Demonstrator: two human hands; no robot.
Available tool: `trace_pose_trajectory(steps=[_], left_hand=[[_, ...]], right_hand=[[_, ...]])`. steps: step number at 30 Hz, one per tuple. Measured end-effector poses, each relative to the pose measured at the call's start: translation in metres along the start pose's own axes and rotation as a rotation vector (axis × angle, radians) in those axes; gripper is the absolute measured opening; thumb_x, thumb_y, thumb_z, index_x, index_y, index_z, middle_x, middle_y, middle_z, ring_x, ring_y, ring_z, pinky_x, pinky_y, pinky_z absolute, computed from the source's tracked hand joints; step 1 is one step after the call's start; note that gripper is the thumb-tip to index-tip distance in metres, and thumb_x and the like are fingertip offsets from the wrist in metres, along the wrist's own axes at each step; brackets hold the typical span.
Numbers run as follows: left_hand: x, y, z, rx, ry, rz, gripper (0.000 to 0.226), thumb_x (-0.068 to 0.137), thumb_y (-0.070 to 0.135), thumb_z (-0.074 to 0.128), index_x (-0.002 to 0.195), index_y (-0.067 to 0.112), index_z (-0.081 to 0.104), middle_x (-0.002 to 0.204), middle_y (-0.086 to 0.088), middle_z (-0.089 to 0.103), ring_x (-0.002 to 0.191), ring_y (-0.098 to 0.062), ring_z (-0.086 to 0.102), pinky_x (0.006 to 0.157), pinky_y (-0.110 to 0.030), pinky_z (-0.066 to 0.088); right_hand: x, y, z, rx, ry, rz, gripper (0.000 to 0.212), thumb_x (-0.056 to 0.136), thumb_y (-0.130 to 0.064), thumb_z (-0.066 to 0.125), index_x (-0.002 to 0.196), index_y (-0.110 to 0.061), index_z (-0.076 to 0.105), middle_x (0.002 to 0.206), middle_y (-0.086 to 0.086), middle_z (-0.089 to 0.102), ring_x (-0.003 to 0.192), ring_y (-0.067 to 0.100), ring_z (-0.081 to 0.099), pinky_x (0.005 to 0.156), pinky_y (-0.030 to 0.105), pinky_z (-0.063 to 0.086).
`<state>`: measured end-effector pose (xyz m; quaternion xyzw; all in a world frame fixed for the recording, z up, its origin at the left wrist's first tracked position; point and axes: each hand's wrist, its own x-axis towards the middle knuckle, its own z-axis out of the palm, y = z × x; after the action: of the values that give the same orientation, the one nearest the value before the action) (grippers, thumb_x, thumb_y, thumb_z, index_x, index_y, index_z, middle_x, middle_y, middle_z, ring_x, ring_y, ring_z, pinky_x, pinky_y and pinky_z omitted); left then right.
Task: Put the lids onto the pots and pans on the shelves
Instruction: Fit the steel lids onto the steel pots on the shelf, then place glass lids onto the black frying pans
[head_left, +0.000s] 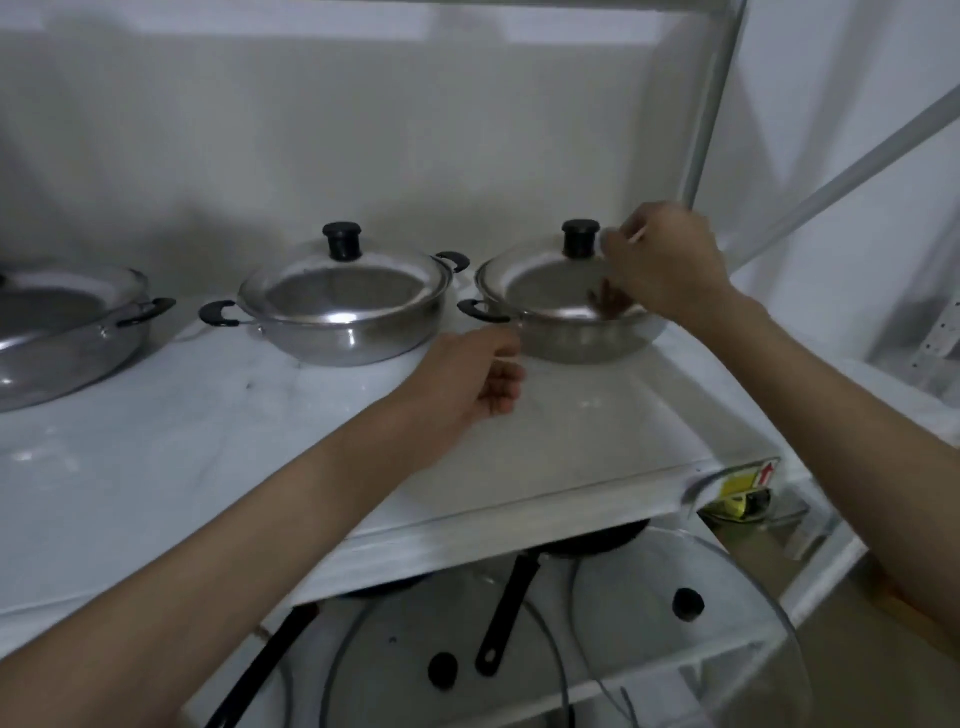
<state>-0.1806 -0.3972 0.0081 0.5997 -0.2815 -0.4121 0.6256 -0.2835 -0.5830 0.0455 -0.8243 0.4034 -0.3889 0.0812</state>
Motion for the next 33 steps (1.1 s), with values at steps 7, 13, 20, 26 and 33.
trace_pose_trajectory(steps=[7, 13, 20, 26, 33], left_hand=[[-0.114, -0.072, -0.015, 0.27, -0.475, -0.12, 0.026, 0.091, 0.015, 0.057, 0.07, 0.008, 0.072, 0.055, -0.008, 0.062, 0.04, -0.016, 0.051, 0.038, -0.02, 0.041], [-0.121, -0.209, -0.02, 0.321, -0.237, -0.166, 0.024, 0.089, 0.007, 0.058, 0.068, 0.0, 0.067, 0.057, -0.008, 0.057, 0.049, -0.017, 0.047, 0.048, -0.026, 0.038], [-0.009, -0.316, -0.026, 0.702, 0.291, 0.044, 0.015, 0.086, 0.03, 0.057, 0.082, 0.016, 0.055, 0.088, -0.005, 0.063, 0.08, -0.021, 0.06, 0.071, -0.032, 0.047], [0.047, -0.367, -0.021, 0.681, 0.105, -0.243, 0.038, 0.088, 0.047, 0.051, 0.082, 0.01, 0.057, 0.074, -0.008, 0.06, 0.06, -0.021, 0.057, 0.053, -0.026, 0.044], [0.041, -0.365, -0.003, 0.292, -0.049, -0.424, 0.04, 0.095, 0.043, 0.05, 0.091, 0.004, 0.057, 0.066, -0.011, 0.059, 0.044, -0.02, 0.056, 0.038, -0.025, 0.046]], right_hand=[[-0.148, 0.013, -0.049, 0.395, 0.047, -0.081, 0.047, 0.099, -0.022, 0.051, 0.061, 0.002, 0.063, 0.047, 0.001, 0.055, 0.043, 0.02, 0.047, 0.047, 0.03, 0.037], [-0.284, 0.061, -0.005, 0.405, -0.114, -0.116, 0.053, 0.096, -0.02, 0.053, 0.052, 0.007, 0.044, 0.044, 0.013, 0.039, 0.039, 0.02, 0.039, 0.043, 0.027, 0.03], [-0.306, 0.182, 0.141, -0.154, -0.372, 0.389, 0.028, 0.096, -0.031, 0.053, 0.108, -0.006, 0.056, 0.11, 0.018, 0.057, 0.093, 0.039, 0.061, 0.072, 0.041, 0.048], [-0.285, 0.227, 0.191, -0.406, -0.507, 0.597, 0.043, 0.097, -0.029, 0.052, 0.133, -0.008, 0.042, 0.139, 0.02, 0.032, 0.117, 0.038, 0.054, 0.092, 0.041, 0.046], [-0.293, 0.271, 0.209, -0.473, -0.554, 0.575, 0.029, 0.1, -0.023, 0.038, 0.124, -0.008, 0.047, 0.122, 0.018, 0.058, 0.111, 0.034, 0.058, 0.076, 0.036, 0.041]])
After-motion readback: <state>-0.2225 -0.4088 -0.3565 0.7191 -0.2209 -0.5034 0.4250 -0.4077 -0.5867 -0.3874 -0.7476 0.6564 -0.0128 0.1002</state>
